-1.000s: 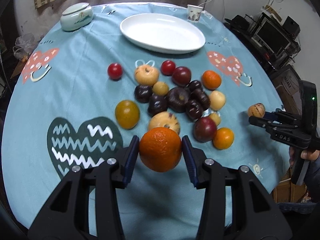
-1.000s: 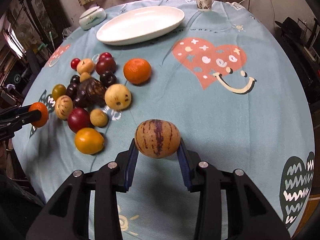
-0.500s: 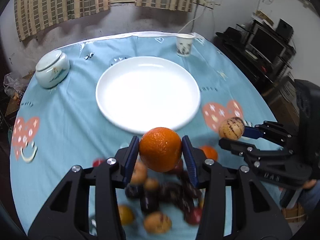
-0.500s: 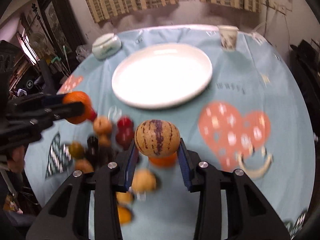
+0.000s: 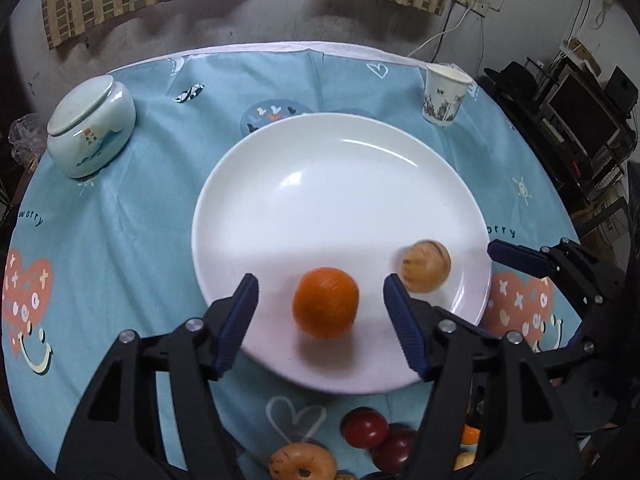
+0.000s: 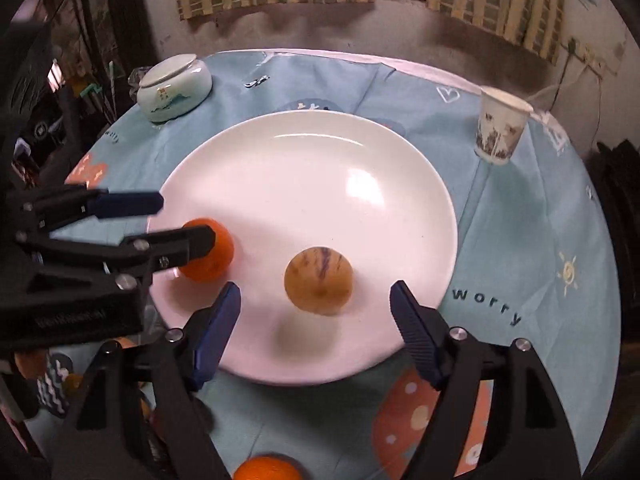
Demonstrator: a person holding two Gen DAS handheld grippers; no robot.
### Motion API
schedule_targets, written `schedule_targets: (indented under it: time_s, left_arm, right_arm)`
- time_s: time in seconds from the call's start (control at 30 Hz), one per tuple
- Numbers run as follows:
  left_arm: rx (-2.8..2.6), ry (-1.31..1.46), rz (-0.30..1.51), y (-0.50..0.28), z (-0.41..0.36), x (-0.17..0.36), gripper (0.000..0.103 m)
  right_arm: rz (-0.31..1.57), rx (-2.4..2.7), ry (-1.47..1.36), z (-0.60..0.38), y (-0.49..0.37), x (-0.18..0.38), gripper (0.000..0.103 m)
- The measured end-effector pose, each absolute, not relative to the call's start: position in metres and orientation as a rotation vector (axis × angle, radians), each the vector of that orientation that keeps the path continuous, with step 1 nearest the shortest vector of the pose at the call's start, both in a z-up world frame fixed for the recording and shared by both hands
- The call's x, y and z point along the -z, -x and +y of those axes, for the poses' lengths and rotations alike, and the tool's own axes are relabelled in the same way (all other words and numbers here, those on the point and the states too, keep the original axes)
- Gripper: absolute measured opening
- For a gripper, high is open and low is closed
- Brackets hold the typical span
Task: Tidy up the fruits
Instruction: 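Carry both fruits onto the white plate and open both tools, then withdraw both tools from the plate back toward the fruit pile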
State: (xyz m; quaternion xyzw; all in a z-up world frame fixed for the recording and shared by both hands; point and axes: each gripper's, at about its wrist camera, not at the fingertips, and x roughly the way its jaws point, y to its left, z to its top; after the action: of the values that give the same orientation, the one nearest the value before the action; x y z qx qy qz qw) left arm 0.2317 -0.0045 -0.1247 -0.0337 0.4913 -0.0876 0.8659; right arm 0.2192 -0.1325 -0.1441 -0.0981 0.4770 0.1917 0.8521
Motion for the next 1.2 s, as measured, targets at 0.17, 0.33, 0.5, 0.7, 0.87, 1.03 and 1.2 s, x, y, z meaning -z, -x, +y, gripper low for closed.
schedule_targets:
  time_s: [0.17,0.33,0.5,0.7,0.87,1.03,1.2]
  left_arm:
    - [0.171,0.137,0.953,-0.2,0.026,0.098,0.075]
    - [0.131,0.195,0.93,-0.161,0.053,0.086,0.078]
    - [0.135,0.184,0.93,-0.116,0.066,0.085,0.08]
    - [0.11,0.197,0.963,-0.071,0.084,0.095,0.081]
    - [0.08,0.202,0.98,-0.042,0.095,0.098,0.081]
    - [0.084,0.177,0.988,-0.016,0.092,0.101,0.083]
    - [0.129,0.168,1.039,-0.001,0.074,0.114,0.085]
  right_arm:
    - [1.036,-0.561,0.193,-0.121,-0.17,0.135,0.077]
    - [1.053,-0.666,0.298,-0.08,-0.113,0.152,0.077]
    - [1.031,-0.601,0.379,-0.104,-0.074,0.169,0.077]
    - [1.036,-0.443,0.361,-0.164,-0.055,0.158,0.097]
    - [0.987,-0.454,0.226,-0.18,-0.028,0.133,0.097]
    - [1.026,-0.531,0.167,-0.181,0.018,0.134,0.097]
    - [1.113,-0.549,0.126,-0.183,0.047,0.156,0.09]
